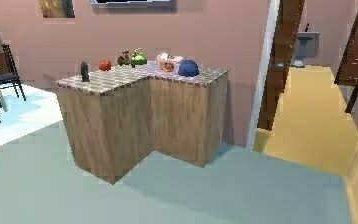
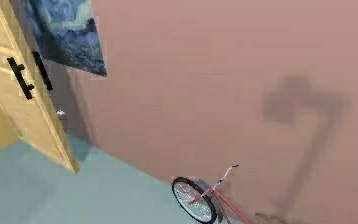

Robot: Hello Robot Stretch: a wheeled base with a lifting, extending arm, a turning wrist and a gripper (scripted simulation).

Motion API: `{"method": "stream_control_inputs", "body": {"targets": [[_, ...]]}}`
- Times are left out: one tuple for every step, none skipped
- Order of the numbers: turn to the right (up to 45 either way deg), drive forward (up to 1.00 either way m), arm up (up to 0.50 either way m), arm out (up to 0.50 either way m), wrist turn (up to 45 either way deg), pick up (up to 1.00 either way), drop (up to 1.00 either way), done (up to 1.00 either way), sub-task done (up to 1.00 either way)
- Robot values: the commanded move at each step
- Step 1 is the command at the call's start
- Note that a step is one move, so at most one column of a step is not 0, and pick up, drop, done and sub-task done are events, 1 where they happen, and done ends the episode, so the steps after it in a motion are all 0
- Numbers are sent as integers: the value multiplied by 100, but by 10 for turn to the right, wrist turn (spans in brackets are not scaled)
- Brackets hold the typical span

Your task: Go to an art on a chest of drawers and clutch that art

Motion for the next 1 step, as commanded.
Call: {"method": "stream_control_inputs", "body": {"targets": [[330,0,0,0,0,0,0,0,0]]}}
